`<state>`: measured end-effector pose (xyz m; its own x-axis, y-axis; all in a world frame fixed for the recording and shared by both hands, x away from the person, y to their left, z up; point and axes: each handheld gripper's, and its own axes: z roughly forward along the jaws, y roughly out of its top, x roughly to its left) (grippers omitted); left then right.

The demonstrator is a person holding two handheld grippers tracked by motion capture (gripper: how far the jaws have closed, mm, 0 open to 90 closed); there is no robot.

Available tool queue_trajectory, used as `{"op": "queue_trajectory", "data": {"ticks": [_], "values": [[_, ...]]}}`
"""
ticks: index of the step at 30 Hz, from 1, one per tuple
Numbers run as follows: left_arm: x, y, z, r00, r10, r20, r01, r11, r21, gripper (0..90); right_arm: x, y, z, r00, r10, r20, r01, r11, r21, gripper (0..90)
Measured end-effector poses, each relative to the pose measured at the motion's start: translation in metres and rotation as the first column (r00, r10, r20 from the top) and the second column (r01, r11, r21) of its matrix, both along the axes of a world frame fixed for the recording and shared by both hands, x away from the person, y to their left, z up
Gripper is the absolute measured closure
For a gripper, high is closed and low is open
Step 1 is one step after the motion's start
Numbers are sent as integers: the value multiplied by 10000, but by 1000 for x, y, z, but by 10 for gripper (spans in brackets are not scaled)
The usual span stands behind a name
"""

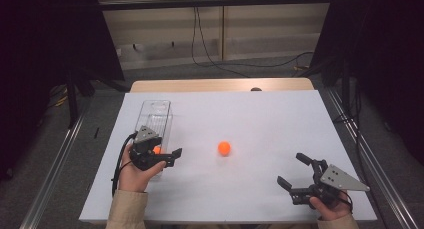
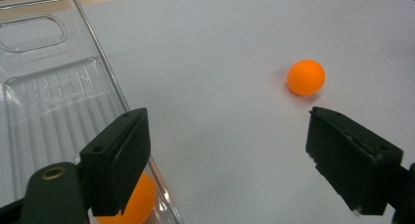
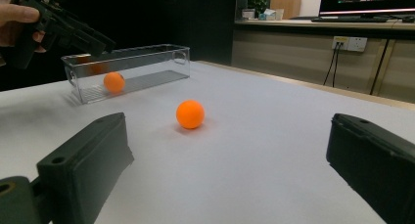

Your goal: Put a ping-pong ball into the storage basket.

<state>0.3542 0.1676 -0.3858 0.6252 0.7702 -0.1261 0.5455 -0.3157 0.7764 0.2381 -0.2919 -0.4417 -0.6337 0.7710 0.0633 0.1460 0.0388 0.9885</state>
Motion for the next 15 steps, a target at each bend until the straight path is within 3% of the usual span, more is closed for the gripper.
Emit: {"op": "queue_trajectory", "data": {"ticks": [15], "values": [[-1, -16, -3, 9995, -307, -60, 307, 9995, -58, 145, 0, 0, 0, 10000, -12, -32, 12, 10000, 15, 16]]}}
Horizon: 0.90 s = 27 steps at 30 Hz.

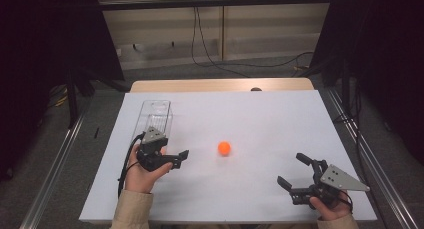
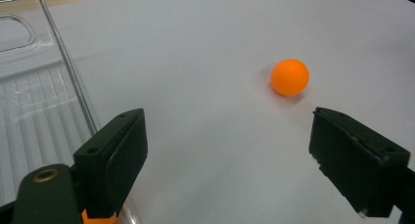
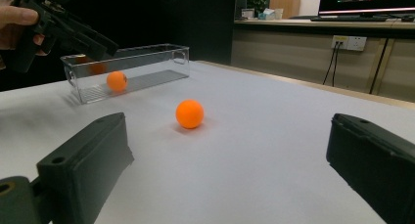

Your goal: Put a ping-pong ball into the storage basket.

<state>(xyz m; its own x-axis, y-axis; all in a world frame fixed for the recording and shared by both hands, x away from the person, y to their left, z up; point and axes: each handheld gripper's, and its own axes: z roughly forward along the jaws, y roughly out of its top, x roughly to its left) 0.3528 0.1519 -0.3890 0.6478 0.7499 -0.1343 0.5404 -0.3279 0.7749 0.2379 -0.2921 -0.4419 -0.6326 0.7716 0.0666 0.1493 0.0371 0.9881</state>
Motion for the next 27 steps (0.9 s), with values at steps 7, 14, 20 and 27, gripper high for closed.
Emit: {"op": "queue_trajectory", "data": {"ticks": [7, 14, 20, 27], "values": [[0, -6, -2, 10000, -92, 0, 92, 10000, -12, 136, 0, 0, 0, 10000, -48, -21, 47, 10000, -5, 16], [0, -11, -4, 9998, -180, 9, 180, 9998, 53, 129, 0, 0, 0, 10000, -47, -39, 47, 10000, -11, 16], [0, -16, -7, 9996, -291, -63, 292, 9995, 125, 125, 0, 1, 0, 10000, -4, -45, 3, 10000, -39, 16], [0, -18, -9, 9995, -304, -50, 305, 9994, 149, 122, 1, 1, -1, 10000, -9, -53, 8, 10000, -39, 16]]}}
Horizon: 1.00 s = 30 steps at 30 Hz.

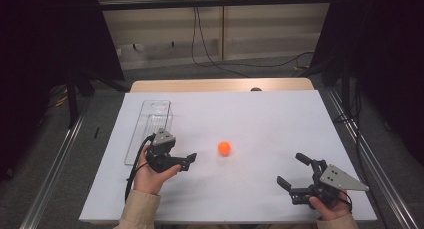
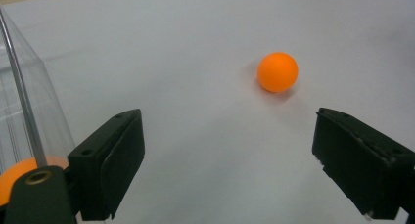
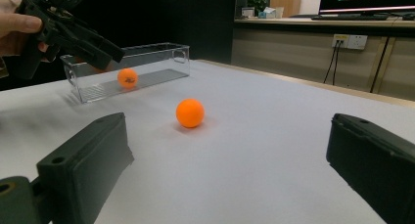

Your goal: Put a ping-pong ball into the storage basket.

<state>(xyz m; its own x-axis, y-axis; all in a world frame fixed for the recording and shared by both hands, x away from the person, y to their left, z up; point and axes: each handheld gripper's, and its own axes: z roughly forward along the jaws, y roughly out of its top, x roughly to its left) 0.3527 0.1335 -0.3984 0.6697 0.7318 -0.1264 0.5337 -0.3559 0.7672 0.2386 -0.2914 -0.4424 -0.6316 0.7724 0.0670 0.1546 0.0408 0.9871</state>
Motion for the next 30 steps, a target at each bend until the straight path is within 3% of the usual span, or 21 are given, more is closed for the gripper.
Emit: {"op": "queue_trajectory", "data": {"ticks": [30], "values": [[-1, -12, -5, 9996, -272, -18, 272, 9996, 7, 116, 0, 0, 0, 10000, -21, -14, 21, 10000, 24, 16]]}}
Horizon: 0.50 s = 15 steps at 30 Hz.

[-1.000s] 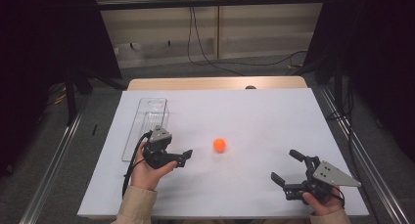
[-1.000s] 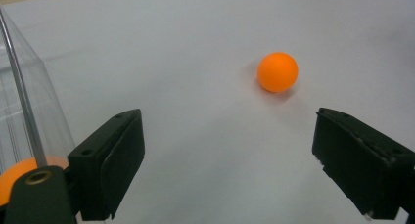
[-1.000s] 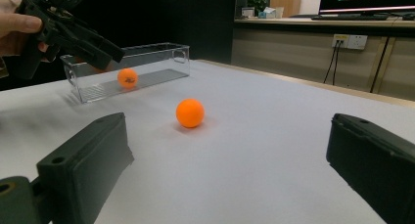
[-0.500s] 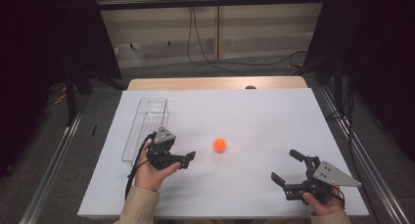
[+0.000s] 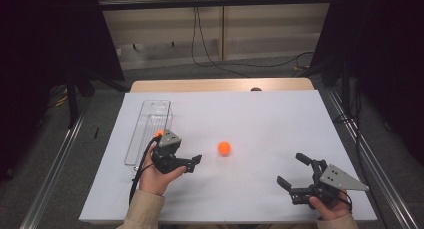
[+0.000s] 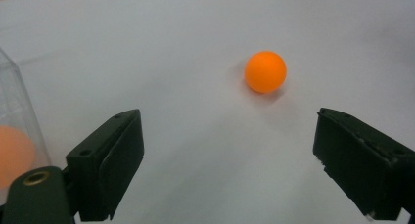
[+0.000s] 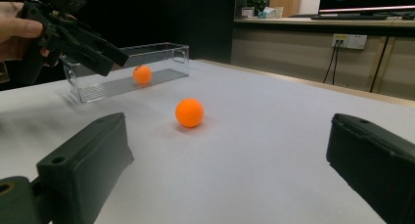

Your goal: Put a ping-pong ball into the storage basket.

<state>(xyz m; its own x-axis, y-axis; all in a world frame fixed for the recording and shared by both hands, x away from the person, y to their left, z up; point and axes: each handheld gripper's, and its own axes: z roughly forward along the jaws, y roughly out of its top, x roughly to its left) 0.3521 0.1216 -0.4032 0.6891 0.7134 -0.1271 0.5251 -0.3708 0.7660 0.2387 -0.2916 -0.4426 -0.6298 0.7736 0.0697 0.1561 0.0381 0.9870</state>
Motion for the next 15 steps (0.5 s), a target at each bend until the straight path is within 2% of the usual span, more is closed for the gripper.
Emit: {"op": "queue_trajectory", "data": {"ticks": [15], "values": [[0, -7, -3, 9999, -111, -112, 112, 9999, 9, 114, 1, 1, 0, 10000, 39, -42, -39, 10000, -26, 15]]}}
